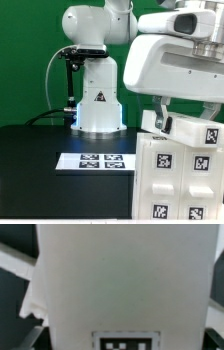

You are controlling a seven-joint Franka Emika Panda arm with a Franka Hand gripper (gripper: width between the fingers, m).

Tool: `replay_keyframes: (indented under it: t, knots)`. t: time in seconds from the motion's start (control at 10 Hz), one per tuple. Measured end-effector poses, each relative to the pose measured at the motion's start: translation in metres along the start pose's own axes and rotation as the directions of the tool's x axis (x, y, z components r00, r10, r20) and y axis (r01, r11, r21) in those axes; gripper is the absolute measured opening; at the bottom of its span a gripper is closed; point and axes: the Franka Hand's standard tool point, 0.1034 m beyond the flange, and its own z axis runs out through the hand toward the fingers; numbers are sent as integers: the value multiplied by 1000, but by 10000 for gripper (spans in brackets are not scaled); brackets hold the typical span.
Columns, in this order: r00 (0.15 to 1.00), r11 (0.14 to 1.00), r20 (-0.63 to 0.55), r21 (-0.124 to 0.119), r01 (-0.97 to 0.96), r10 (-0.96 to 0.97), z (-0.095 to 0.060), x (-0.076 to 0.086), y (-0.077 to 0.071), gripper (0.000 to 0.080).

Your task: Assemble cabinet

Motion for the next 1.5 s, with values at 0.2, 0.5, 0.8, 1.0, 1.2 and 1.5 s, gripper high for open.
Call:
replay_keyframes:
  t: [0.2, 0.5, 0.8, 1.0, 1.2, 1.5]
  knots:
    - [975, 975, -2, -1, -223, 223, -1, 2, -2, 551]
    - [864, 864, 3, 14, -503, 503, 0, 3, 1, 551]
    - [694, 693, 5, 21, -720, 720, 0, 4, 0, 551]
    - [505, 501, 14, 110, -859, 863, 2, 7, 4, 546]
    - [373, 368, 34, 101, -924, 927, 4, 5, 5, 546]
    - [114, 106, 84, 88, -990, 990, 7, 1, 9, 546]
